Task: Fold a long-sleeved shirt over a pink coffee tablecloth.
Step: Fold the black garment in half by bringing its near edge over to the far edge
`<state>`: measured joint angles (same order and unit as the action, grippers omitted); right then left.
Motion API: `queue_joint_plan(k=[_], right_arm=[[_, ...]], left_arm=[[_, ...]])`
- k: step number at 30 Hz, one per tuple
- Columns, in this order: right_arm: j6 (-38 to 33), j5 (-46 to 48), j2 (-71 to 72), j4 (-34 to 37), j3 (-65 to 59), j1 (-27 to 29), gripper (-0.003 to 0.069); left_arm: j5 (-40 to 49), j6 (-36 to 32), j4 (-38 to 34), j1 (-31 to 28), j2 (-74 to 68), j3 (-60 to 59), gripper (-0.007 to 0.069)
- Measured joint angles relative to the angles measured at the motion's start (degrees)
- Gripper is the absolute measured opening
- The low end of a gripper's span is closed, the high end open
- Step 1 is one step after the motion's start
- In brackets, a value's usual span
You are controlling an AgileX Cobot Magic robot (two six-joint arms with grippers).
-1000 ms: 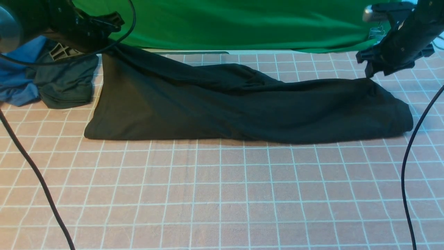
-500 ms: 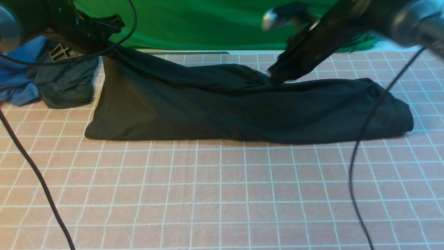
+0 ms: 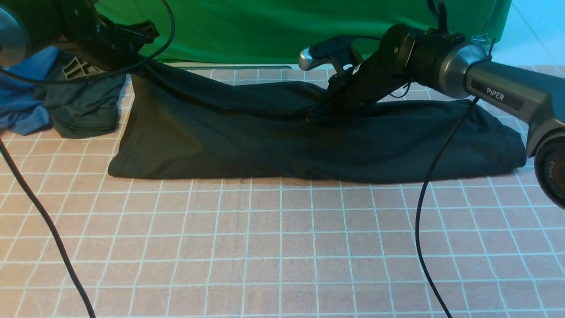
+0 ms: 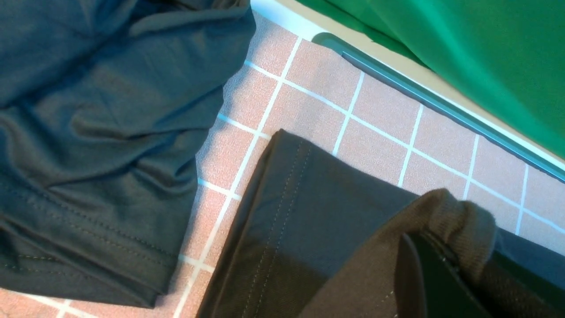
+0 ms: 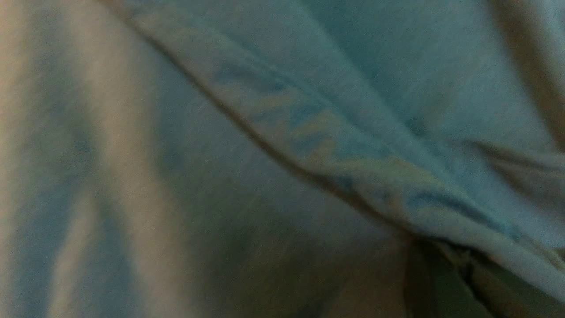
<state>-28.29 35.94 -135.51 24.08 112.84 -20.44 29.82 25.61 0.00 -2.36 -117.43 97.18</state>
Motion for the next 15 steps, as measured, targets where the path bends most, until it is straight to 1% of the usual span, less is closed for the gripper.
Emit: queue_joint_plan(k=[9, 13, 15], right_arm=[[2.1, -9.6, -3.6, -0.1, 4.0, 1.2, 0.0038], [2.8, -10.6, -3.7, -0.1, 7.7, 2.5, 0.0038], [2.7, -9.4, -3.7, -0.4, 9.3, 3.0, 0.0038]], left_arm=[[-1.0, -0.2, 0.0, 0.0, 0.0, 0.0, 0.0032], [-2.8, -0.2, 0.0, 0.0, 0.0, 0.0, 0.0032], [-3.8, -0.2, 0.0, 0.0, 0.0, 0.0, 0.0034]])
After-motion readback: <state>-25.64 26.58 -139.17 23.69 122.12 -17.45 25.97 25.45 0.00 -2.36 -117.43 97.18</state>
